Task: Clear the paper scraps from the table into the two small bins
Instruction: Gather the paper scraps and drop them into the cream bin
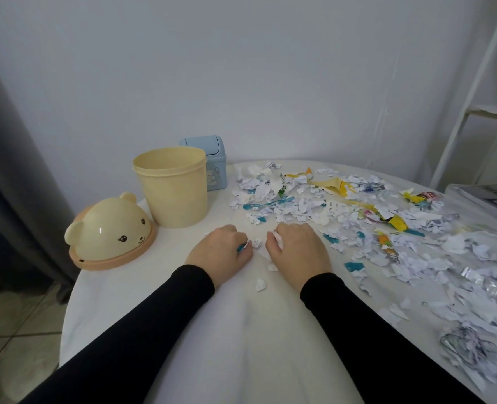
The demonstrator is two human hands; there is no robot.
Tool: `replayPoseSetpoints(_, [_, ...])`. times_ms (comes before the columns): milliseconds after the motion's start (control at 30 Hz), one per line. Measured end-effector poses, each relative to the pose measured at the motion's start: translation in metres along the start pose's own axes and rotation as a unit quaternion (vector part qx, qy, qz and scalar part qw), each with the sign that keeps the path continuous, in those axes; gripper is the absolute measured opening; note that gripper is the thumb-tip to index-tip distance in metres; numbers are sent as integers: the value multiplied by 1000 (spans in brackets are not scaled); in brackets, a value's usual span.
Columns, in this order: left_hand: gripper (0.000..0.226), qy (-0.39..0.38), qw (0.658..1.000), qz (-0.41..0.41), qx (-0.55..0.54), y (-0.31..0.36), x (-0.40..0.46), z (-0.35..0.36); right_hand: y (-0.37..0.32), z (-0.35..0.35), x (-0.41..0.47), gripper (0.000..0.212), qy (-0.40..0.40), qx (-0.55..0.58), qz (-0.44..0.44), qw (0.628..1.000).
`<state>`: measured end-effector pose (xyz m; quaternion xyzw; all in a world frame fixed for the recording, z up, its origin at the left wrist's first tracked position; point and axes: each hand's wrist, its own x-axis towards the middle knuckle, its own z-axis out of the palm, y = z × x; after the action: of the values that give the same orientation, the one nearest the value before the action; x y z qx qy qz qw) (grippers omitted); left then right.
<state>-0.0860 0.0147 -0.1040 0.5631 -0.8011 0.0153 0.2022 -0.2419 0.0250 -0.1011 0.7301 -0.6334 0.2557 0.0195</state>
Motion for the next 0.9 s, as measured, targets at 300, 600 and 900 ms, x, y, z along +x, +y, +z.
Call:
replayPoseSetpoints(300, [28,-8,1000,8,24,4,1,-4,4,9,5,31,-7,13,-8,1000])
replayPoseSetpoints(600, [26,31,997,-34,-69,3,0,-2,2,3,2,27,-30,-21,8,999])
replayPoseSetpoints(900, [33,161,929,-149,-297,-4,13,-25,-23,-18,38,36,50,114,68,990])
